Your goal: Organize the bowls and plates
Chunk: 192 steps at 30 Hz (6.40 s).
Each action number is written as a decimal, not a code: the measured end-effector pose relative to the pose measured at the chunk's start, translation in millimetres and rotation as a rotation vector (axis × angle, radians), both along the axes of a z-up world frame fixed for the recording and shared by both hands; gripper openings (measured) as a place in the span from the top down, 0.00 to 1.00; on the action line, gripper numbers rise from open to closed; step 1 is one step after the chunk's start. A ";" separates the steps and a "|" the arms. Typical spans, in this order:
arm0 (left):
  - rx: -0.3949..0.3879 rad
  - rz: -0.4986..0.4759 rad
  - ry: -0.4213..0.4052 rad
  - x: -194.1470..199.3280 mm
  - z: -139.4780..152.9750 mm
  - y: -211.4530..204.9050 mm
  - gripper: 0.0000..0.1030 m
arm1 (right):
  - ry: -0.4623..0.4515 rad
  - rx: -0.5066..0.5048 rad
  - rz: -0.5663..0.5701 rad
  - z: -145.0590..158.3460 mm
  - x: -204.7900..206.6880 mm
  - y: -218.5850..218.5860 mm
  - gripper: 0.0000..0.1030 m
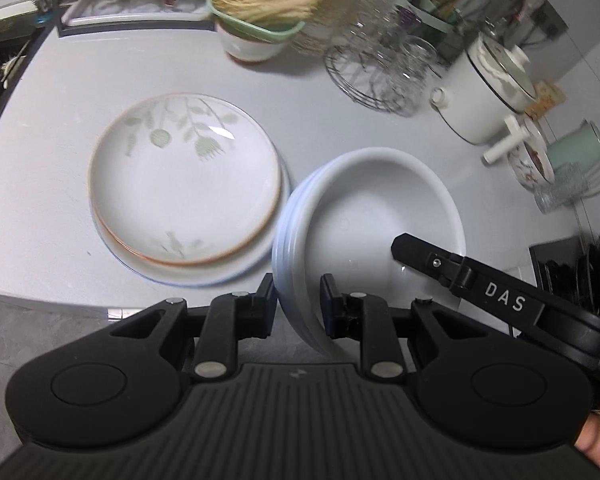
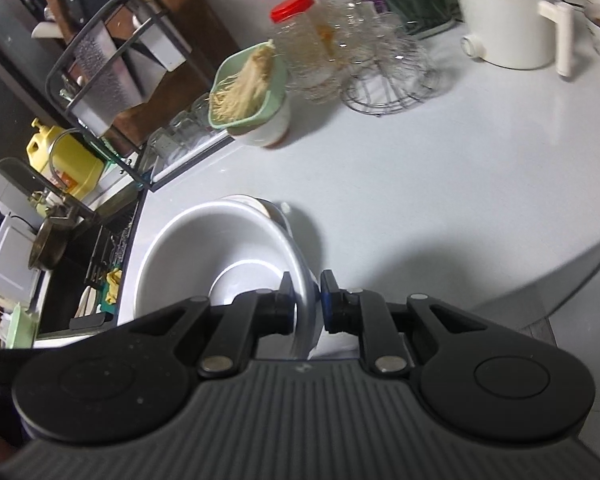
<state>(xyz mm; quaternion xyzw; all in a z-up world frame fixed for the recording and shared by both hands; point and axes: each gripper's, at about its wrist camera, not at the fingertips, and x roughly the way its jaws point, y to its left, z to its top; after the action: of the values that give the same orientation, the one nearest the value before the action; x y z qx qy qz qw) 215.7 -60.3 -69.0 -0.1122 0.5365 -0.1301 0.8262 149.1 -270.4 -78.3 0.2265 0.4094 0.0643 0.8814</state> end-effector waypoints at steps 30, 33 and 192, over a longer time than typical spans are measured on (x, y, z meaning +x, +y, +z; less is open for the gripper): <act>-0.066 0.153 0.059 104.5 -51.0 101.5 0.74 | 0.179 -0.104 0.182 -32.6 121.6 99.0 0.83; -0.068 0.142 0.075 111.0 -59.5 103.7 0.74 | 0.196 -0.112 0.181 -39.3 127.1 102.5 0.83; 0.225 0.086 -0.325 -129.0 66.4 25.1 0.03 | -0.291 -0.221 0.084 41.8 -108.1 18.8 0.06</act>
<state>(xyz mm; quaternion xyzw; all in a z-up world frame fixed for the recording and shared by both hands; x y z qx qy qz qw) 86.7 -35.1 -2.7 -0.0195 0.4022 -0.0503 0.9140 40.9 -251.6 -36.5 0.0991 0.2912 0.0879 0.9475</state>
